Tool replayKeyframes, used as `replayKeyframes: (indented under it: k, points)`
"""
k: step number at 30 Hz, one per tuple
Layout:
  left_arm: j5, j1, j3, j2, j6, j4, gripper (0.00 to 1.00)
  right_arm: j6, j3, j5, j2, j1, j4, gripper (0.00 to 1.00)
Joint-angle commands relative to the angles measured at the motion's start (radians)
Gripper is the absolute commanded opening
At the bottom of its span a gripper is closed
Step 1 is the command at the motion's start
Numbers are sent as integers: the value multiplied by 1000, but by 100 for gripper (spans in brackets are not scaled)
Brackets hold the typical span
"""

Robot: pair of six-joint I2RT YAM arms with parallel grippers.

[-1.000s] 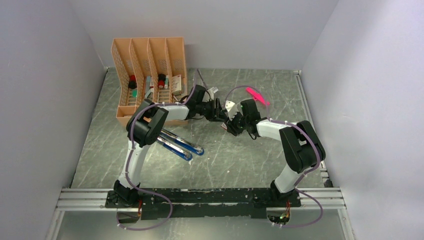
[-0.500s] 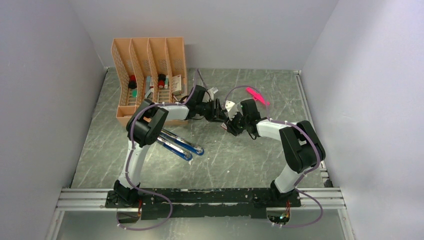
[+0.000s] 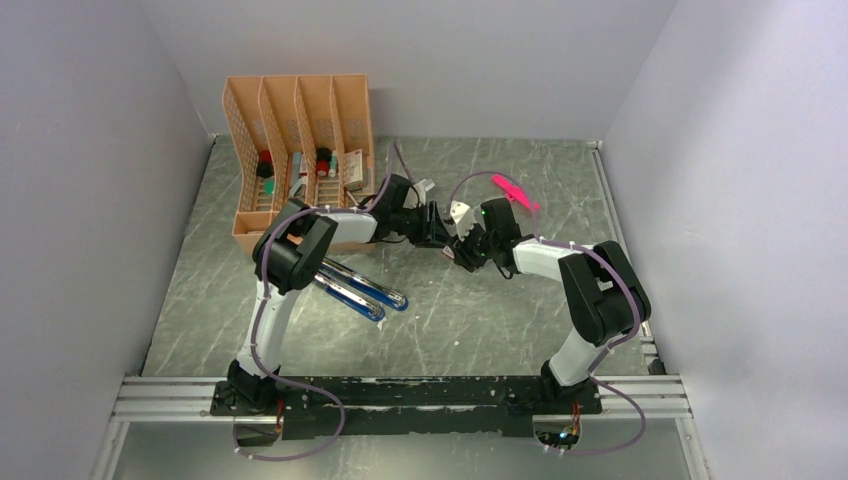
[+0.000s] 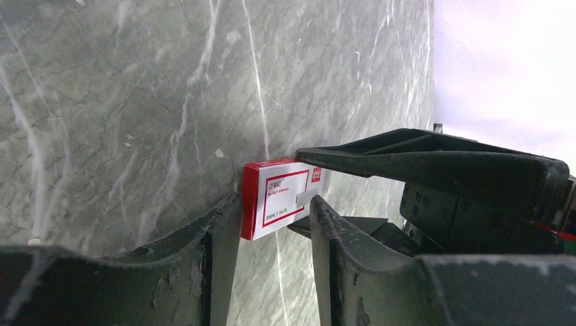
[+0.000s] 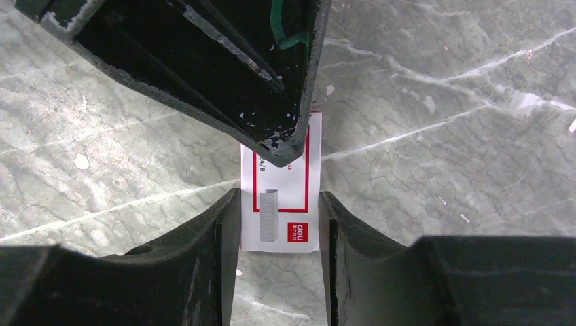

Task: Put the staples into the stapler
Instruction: Open the staple box at the center of the board.

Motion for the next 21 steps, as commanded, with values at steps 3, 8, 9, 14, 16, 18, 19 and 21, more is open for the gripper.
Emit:
replayKeyframes:
  k: [3, 8, 9, 14, 16, 18, 19, 21]
  points:
    - [49, -14, -18, -4, -1, 46, 45, -15, -8, 38, 44, 5, -52, 29]
    - [59, -32, -52, -8, -22, 93, 44, -13, -8, 40, 45, 5, -49, 29]
    - [63, -35, -57, -7, -26, 103, 43, -13, -8, 40, 47, 5, -49, 29]
    - [78, -59, -54, -2, -30, 114, 42, -13, -8, 41, 49, 5, -47, 29]
    - [84, -70, -51, 3, -32, 118, 41, -14, -8, 41, 49, 5, -46, 29]
    - [90, -80, -49, 5, -32, 121, 41, -14, -10, 42, 48, 5, -44, 29]
    - [91, -84, -49, 4, -31, 121, 40, -14, -10, 42, 47, 4, -44, 29]
    - [93, -94, -52, 5, -32, 125, 40, -13, -10, 41, 49, 5, -42, 29]
